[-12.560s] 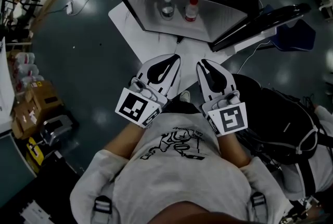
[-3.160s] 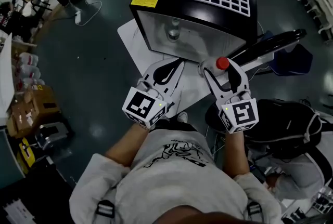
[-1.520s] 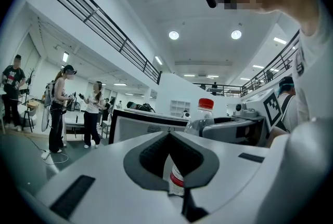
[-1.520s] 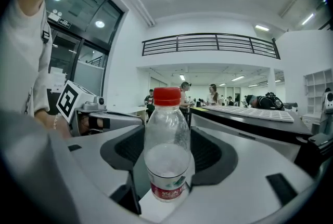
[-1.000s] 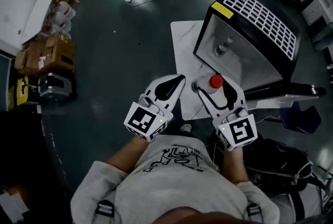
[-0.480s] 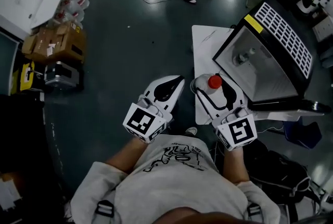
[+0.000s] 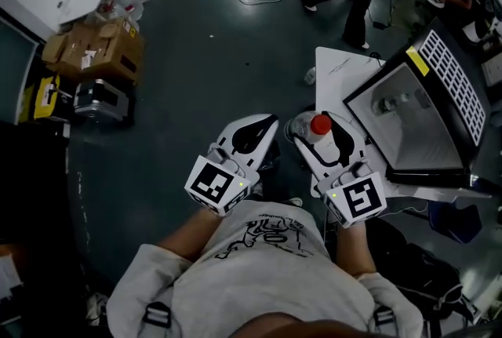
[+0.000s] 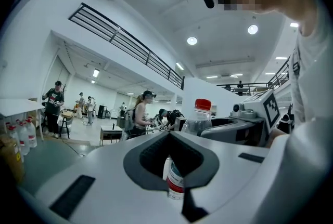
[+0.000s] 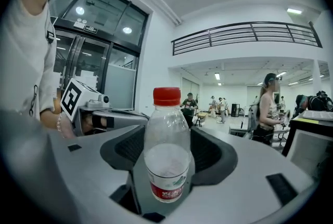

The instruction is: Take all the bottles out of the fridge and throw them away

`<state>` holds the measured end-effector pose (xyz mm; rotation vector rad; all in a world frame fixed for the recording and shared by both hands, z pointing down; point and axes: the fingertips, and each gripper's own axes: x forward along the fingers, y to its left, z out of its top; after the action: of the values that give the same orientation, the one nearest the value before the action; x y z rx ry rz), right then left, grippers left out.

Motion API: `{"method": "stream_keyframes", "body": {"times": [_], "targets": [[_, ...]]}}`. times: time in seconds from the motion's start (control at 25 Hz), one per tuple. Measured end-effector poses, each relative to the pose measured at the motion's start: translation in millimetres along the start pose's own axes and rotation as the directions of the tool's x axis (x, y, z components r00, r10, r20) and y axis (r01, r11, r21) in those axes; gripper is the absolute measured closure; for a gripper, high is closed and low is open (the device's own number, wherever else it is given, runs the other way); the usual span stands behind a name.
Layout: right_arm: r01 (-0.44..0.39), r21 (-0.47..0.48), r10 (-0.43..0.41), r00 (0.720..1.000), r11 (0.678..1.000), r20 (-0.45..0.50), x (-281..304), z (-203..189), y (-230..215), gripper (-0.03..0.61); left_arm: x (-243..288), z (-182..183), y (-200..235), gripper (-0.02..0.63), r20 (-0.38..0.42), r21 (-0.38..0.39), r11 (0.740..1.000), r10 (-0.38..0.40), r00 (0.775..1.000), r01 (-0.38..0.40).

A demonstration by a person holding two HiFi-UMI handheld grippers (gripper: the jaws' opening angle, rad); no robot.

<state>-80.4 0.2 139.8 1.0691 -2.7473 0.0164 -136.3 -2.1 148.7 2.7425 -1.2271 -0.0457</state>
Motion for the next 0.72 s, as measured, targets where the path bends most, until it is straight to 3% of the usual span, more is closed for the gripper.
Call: {"method": "stream_keyframes", "body": {"times": [0.28,0.56,0.72], "targets": [[-0.051,-0.008,0.051,0.999,0.999,-0.012,38.6,3.8,26.8,0.295,-28.1,1.0,38.2,0.6,0.005,-0.008,0.999,0.046,0.999,-0.046],[-0.114,-0.01,0.113,0.991,0.993,-0.067,48.4,-4.5,39.5,0.295,-39.8,-0.8,49.9,0.6,0.016,-0.019,0.995,0.102,0.995,-0.102],[-0.124,-0.018,0.124,0.992,0.992,-0.006,54.7,6.4,40.1,0.295,-44.7,-1.1,50.7,0.6,0.016,-0.025,0.992,0.124,0.992,-0.124]]}}
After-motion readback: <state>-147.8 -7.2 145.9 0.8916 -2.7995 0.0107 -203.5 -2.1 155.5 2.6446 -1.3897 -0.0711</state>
